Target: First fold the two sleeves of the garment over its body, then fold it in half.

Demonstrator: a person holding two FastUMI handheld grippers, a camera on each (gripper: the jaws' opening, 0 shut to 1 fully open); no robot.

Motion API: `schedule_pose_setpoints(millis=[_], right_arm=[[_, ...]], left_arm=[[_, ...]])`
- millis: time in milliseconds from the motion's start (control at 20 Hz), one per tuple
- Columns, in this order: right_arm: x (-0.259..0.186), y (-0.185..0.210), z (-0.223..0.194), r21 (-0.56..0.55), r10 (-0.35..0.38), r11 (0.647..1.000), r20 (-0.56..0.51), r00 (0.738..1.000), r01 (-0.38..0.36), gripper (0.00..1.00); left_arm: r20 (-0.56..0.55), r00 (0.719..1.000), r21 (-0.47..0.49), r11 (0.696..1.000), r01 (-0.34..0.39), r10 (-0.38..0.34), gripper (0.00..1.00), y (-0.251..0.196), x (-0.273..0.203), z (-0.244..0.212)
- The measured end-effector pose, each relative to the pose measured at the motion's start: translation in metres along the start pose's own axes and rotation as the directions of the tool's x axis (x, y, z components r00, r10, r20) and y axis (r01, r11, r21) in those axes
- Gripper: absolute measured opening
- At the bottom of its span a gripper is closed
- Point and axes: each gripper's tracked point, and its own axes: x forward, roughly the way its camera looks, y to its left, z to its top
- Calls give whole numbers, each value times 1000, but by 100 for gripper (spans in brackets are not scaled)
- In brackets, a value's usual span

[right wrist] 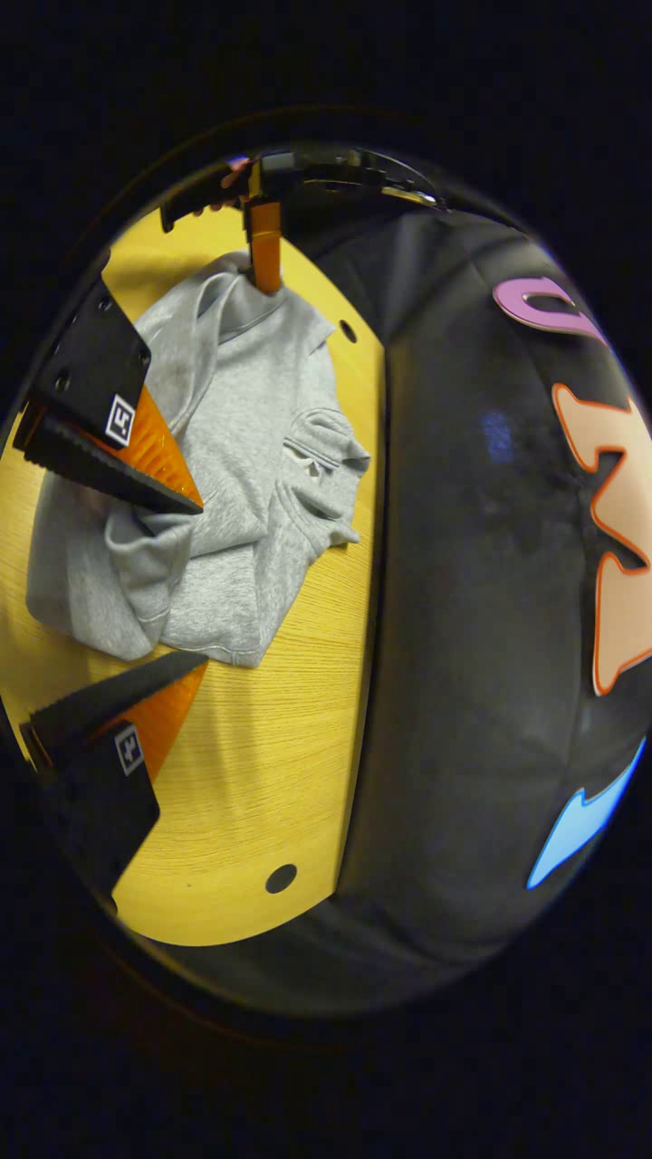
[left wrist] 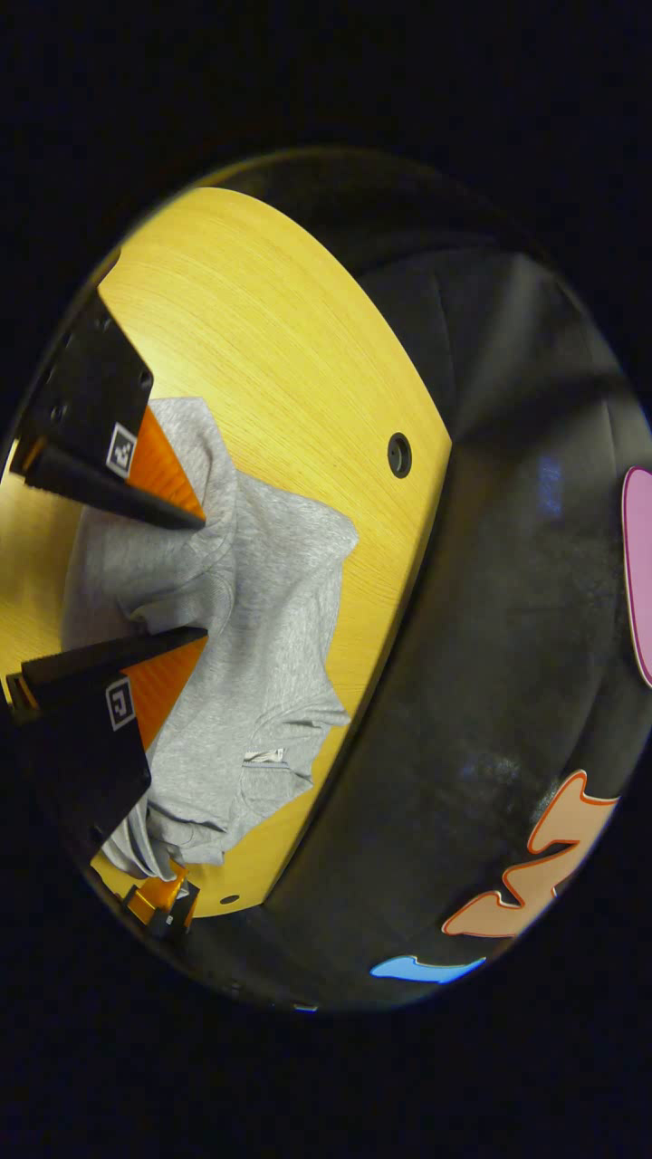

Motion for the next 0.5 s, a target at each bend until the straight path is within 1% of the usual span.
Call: schedule_pose_setpoints(millis=[50,150,200,250,300,350,400,450,500], right_arm=[[-11,-2,13,11,6,1000,29,1000,-7,95],[-37,-2,35,3,17,1000,95,995,-17,94],[-52,1,45,0,29,1000,125,992,-29,94],[-67,6,53,-3,43,999,151,988,-43,97],[-83,12,61,-7,62,998,175,983,-62,97],[-100,18,67,-15,77,997,196,978,-75,94],[-117,23,72,-25,91,996,217,972,-88,97],[-133,30,76,-34,106,994,234,966,-101,94],[-150,36,80,-38,120,993,251,960,-114,97]], left_arm=[[19,1000,-3,1000,16,-16,78,-2,-7,7],[54,998,22,999,27,-28,94,1,-24,19],[64,997,47,998,42,-45,95,-1,-37,24],[79,994,76,994,72,-78,95,-6,-51,30],[95,990,109,989,98,-108,95,-12,-63,38],[112,985,148,982,115,-132,95,-16,-76,46],[136,979,189,974,123,-150,95,-19,-92,54],[159,972,228,965,132,-170,94,-22,-110,61],[181,965,257,956,139,-189,94,-27,-128,66]])
